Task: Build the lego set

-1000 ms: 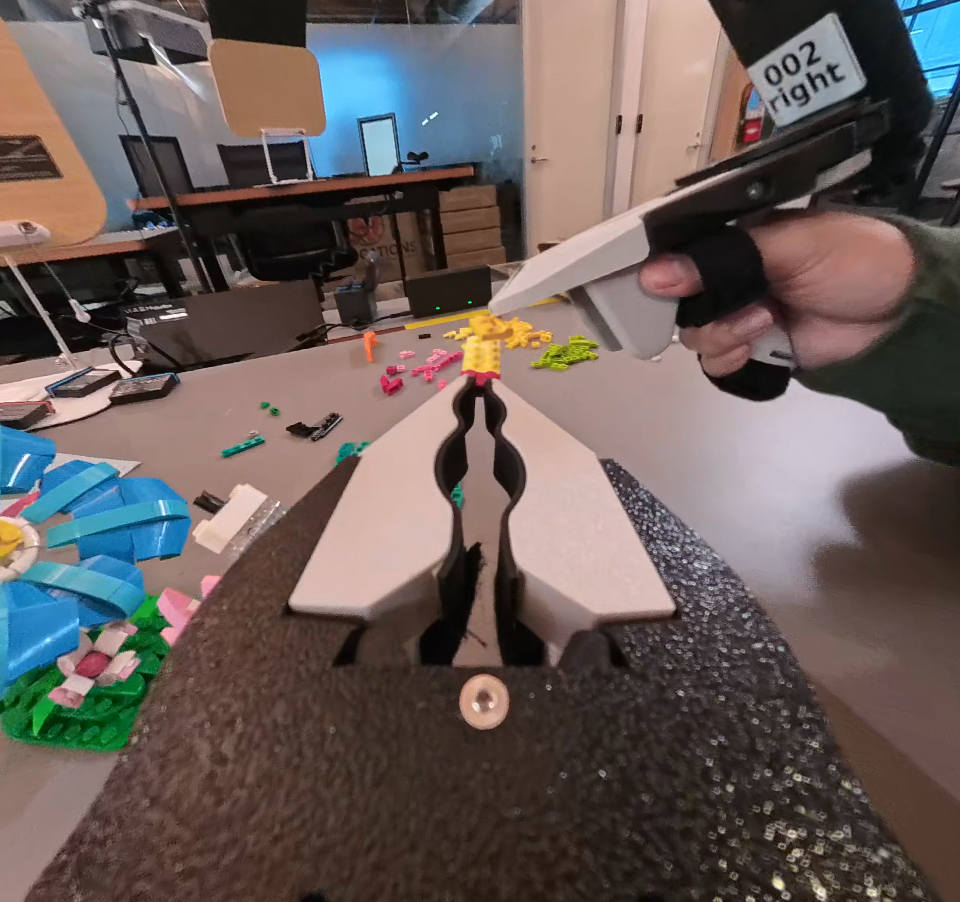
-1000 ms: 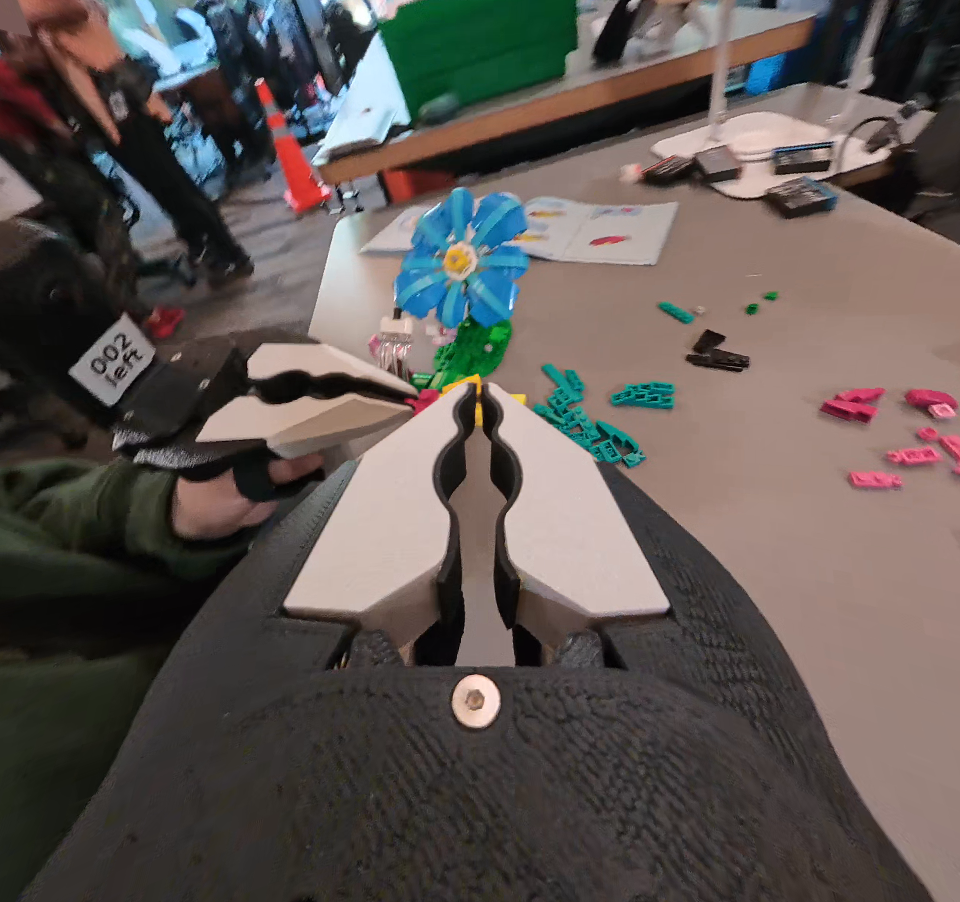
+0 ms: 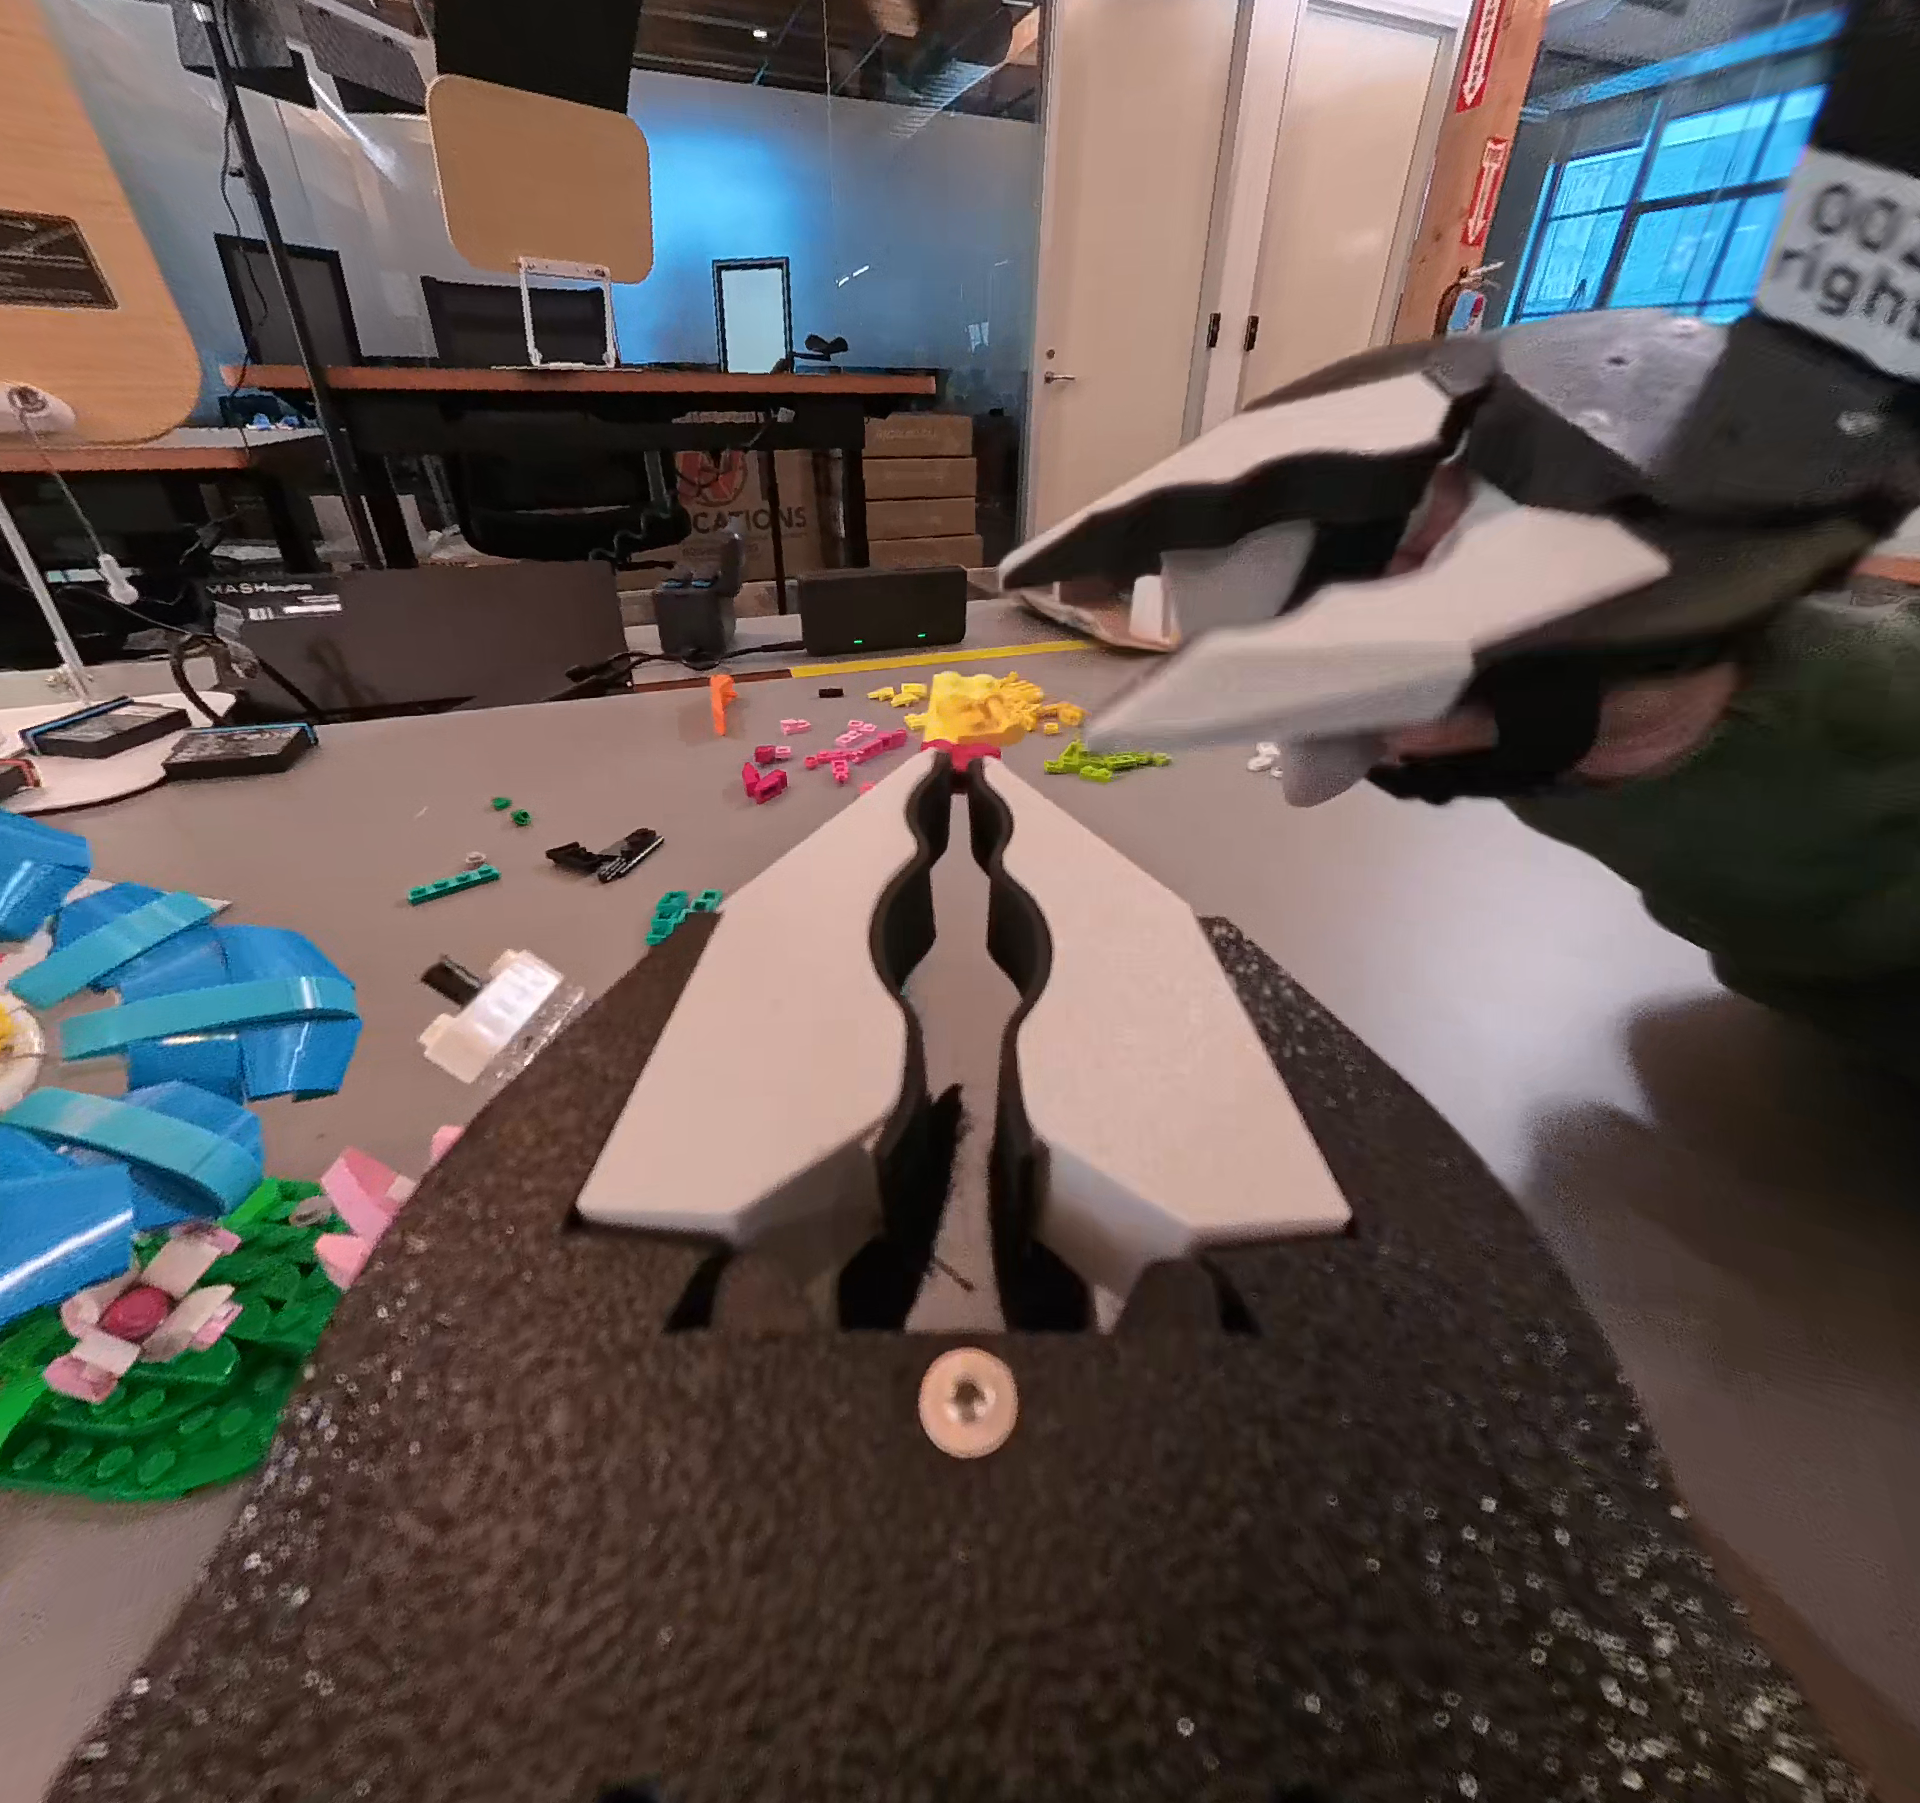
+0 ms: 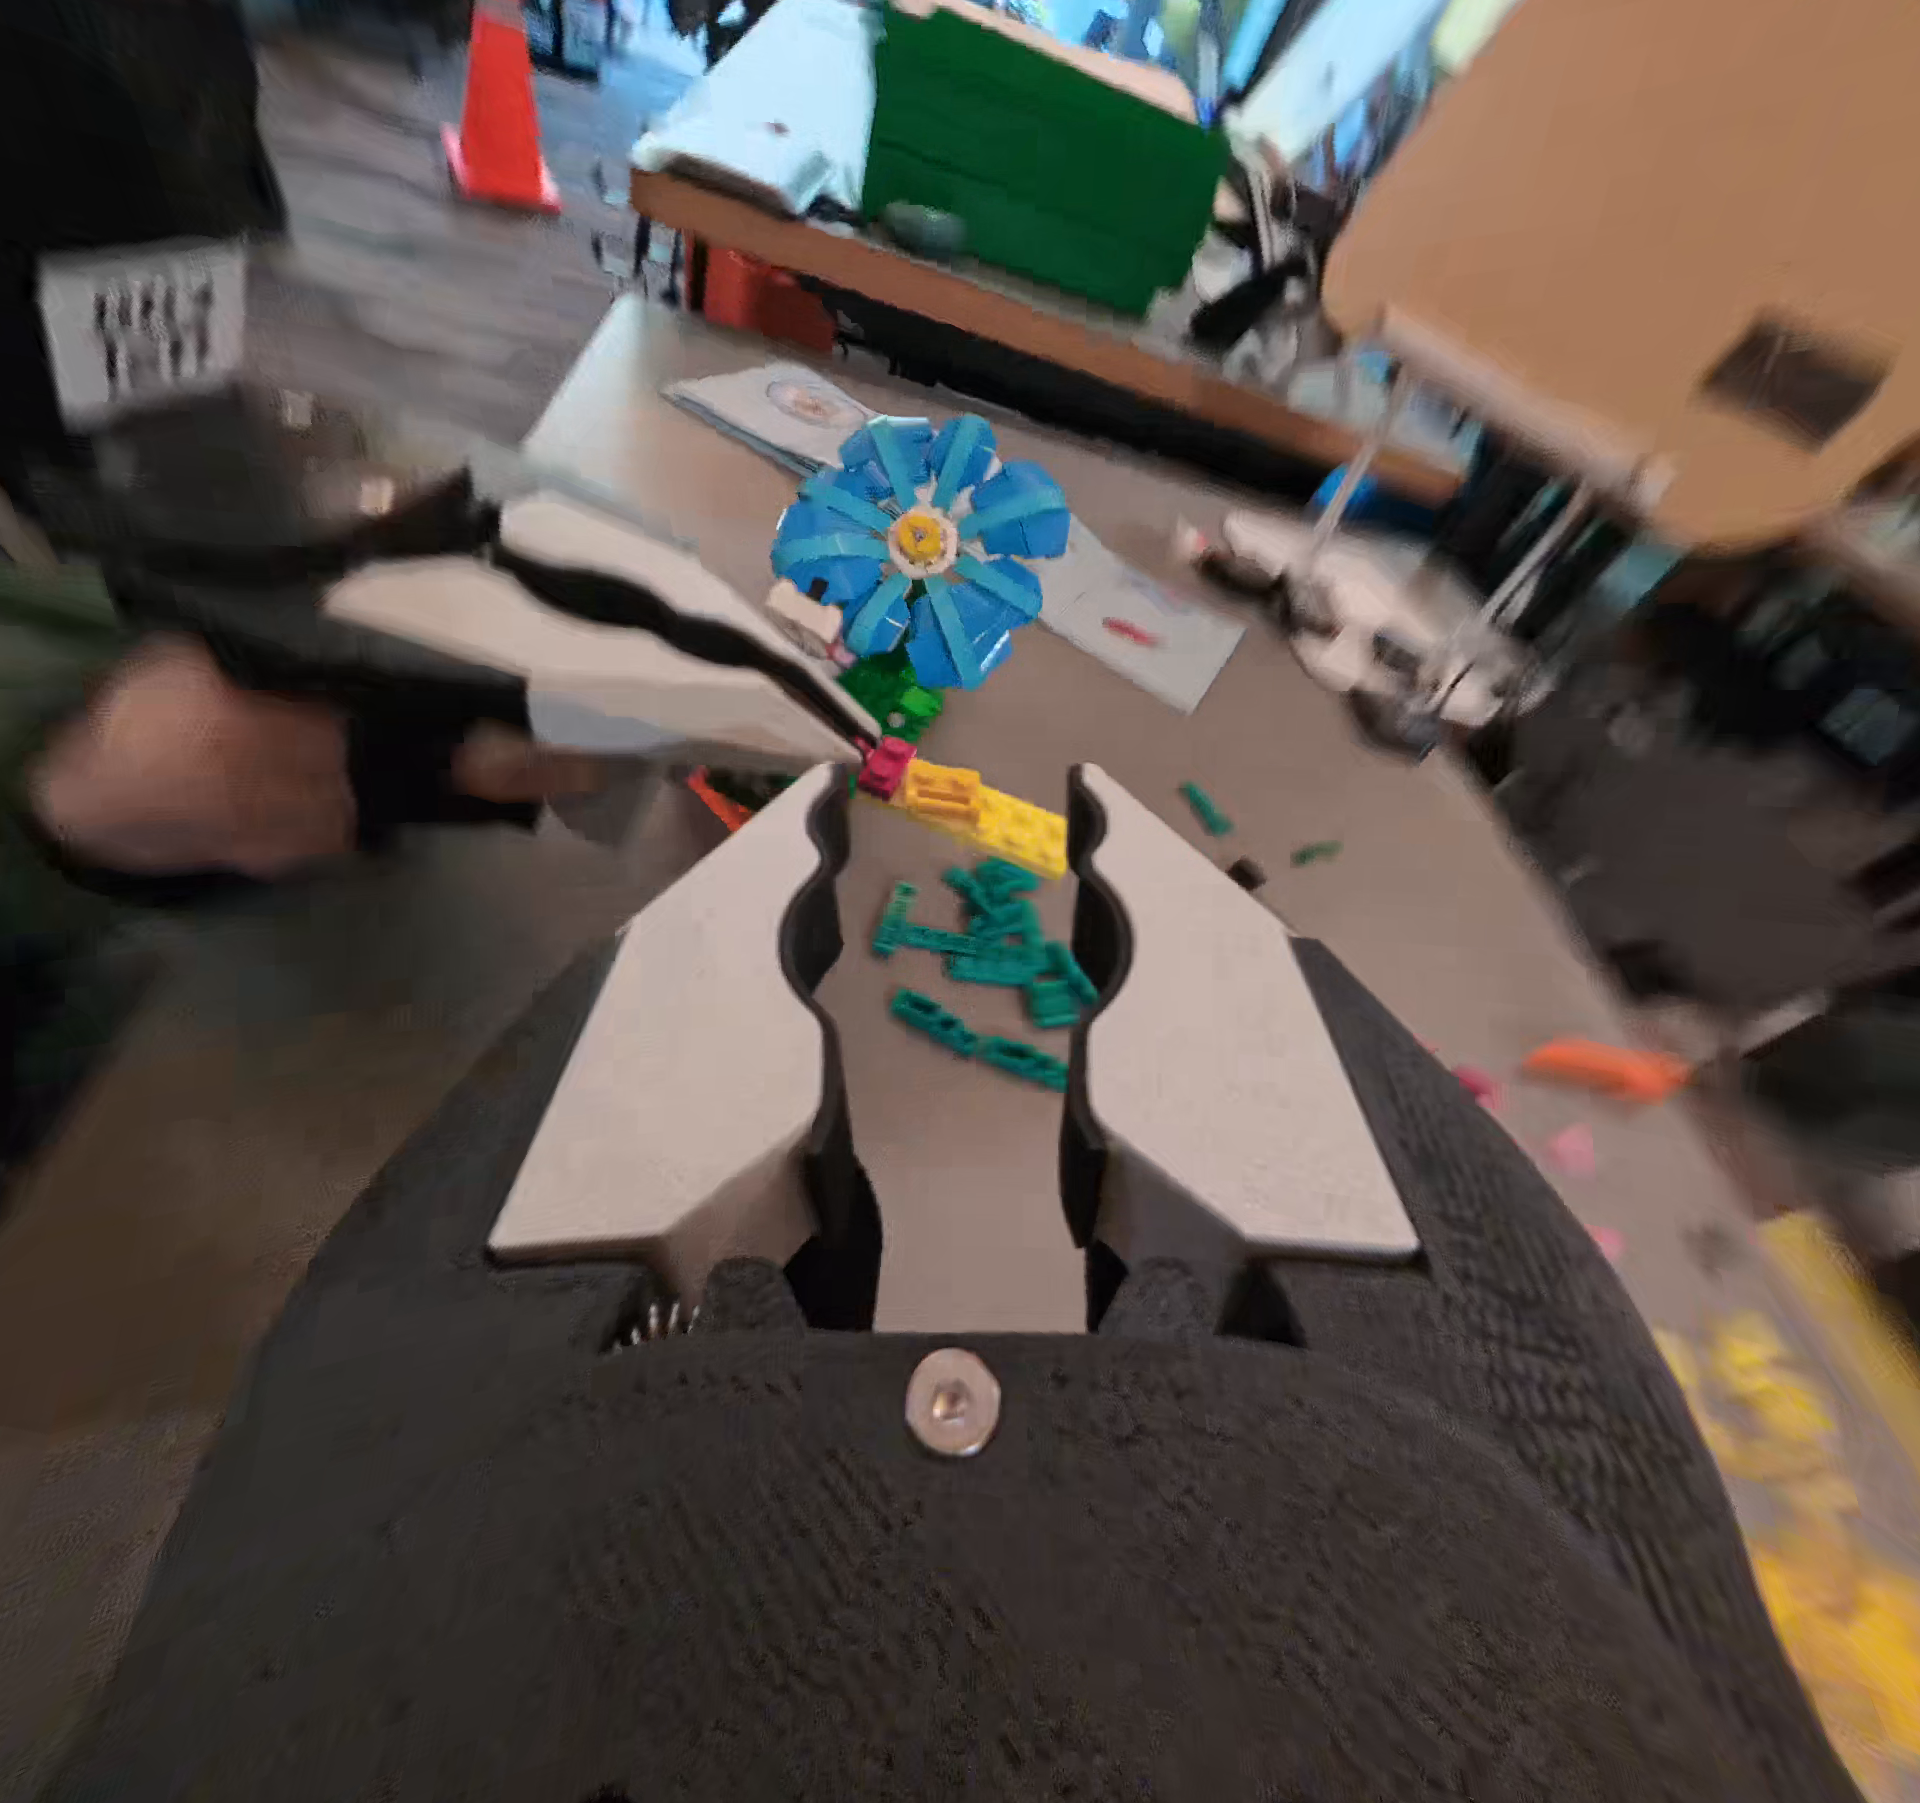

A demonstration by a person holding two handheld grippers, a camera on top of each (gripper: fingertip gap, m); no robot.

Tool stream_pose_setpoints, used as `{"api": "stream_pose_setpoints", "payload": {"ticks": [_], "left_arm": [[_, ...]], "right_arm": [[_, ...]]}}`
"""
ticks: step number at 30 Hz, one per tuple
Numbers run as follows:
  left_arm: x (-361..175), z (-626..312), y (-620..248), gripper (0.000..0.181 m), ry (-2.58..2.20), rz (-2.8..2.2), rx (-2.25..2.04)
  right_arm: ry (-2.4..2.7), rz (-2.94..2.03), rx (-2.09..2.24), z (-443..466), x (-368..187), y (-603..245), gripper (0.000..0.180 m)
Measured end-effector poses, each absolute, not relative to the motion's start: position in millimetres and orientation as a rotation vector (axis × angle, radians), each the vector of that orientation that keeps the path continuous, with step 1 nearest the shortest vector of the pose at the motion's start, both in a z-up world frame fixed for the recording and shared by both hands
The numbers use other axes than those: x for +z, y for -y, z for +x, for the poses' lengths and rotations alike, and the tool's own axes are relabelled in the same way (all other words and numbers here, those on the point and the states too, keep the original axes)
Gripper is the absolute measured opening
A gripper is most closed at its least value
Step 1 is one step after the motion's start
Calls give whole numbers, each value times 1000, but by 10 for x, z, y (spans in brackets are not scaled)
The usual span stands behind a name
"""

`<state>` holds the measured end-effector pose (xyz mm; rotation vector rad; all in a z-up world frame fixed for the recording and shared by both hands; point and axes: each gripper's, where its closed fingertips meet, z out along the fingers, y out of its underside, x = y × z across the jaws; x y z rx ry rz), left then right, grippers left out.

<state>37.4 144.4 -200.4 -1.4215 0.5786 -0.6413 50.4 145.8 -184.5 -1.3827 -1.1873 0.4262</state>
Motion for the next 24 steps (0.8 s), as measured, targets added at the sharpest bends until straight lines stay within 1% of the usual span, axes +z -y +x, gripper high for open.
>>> {"api": "stream_pose_setpoints", "payload": {"ticks": [2, 5, 7, 13, 20, 24], "left_arm": [[-1997, 378, -1440, 0, -575, -1423, -663], [-1996, 393, -1432, 0, -575, -1427, -682], [-2002, 408, -1425, 0, -579, -1430, -692], [-2015, 429, -1417, 0, -587, -1438, -704], [-2035, 422, -1443, 0, -575, -1446, -687], [-2031, 420, -1451, 0, -567, -1446, -679]], "right_arm": [[1402, -1185, 152, 498, -1925, -1397, 48], [1594, -933, -341, 538, -2055, -1494, 50], [1635, -833, -503, 526, -2096, -1551, 50], [1672, -757, -577, 459, -2149, -1590, 36], [1647, -747, -656, 446, -2129, -1599, 15], [1608, -755, -735, 443, -2100, -1619, 9]]}}
